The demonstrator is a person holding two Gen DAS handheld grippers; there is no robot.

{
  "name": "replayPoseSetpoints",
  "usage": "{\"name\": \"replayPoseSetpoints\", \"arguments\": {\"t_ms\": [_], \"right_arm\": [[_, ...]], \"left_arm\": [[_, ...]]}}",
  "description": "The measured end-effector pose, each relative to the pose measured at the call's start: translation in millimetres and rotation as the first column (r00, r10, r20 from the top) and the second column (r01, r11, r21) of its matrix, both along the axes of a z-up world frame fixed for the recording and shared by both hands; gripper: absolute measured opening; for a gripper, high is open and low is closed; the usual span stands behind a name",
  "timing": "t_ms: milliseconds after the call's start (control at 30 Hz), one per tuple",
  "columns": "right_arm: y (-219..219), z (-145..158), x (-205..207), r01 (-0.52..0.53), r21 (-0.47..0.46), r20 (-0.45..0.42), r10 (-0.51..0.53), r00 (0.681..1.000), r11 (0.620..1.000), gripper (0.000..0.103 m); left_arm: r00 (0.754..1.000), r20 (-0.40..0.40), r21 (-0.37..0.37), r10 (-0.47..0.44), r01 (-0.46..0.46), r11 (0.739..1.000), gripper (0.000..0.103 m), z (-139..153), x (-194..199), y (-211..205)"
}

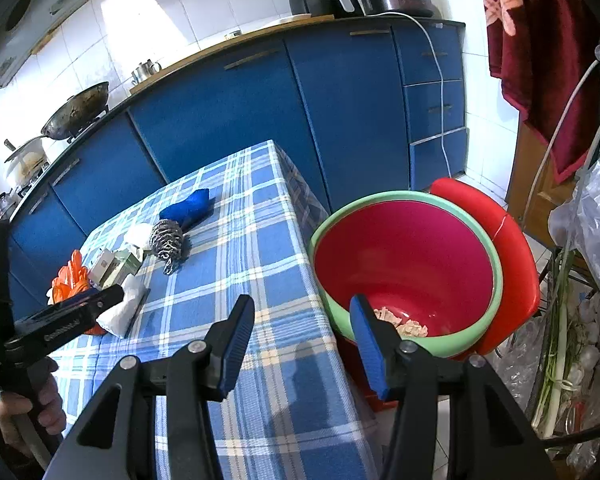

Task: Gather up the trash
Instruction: 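Grasp the clear plastic bag with the left gripper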

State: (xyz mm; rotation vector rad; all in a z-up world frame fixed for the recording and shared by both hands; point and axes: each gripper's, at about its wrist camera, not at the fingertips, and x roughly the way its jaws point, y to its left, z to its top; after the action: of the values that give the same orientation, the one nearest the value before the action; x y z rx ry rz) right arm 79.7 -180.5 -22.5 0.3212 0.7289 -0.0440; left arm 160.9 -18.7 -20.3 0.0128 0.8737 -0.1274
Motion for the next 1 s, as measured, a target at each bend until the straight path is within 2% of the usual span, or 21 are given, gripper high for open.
{"name": "replayPoseSetpoints", "arguments": {"t_ms": [300, 533, 567, 600, 633, 833, 1000], "right_arm": [[3, -2, 3, -0.005, -0.004, -0.013, 0.005, 1.000, 1.000, 0.053], [6, -4, 7, -0.016, -0.002, -0.025, 0.016, 1.000, 1.000, 0.053], [7, -4, 7, -0.018, -0.003, -0.027, 0.018, 0.999, 1.000, 0.053], [8, -4, 7, -0.020, -0.003, -0.027, 0.020, 0.999, 1.000, 0.053], [9, -4, 7, -0.021, -0.003, -0.027, 0.021, 0.999, 1.000, 0.053], [14, -1, 8, -0.031, -0.011, -0.026, 0.031, 0.999, 0.999, 0.053], [20, 2, 9, -0.045, -0.023, -0.021, 0.045, 0.999, 0.999, 0.053]], "left_arm": [[0.997, -0.071, -0.012, 0.022, -0.023, 1.000, 0.053, -27, 14, 5], [0.999, -0.048, -0.026, 0.011, -0.012, 1.000, 0.052, -30, 18, 5], [0.999, -0.043, -0.026, 0.009, -0.010, 1.000, 0.051, -30, 18, 5], [0.999, -0.039, -0.027, 0.007, -0.008, 1.000, 0.040, -30, 18, 5], [0.999, -0.033, -0.025, 0.003, -0.004, 1.000, 0.035, -30, 18, 5], [0.999, -0.026, -0.055, -0.030, 0.028, 0.998, 0.030, -27, 13, 4], [0.998, 0.025, -0.081, -0.052, 0.054, 0.995, 0.030, -11, 3, 4]]}}
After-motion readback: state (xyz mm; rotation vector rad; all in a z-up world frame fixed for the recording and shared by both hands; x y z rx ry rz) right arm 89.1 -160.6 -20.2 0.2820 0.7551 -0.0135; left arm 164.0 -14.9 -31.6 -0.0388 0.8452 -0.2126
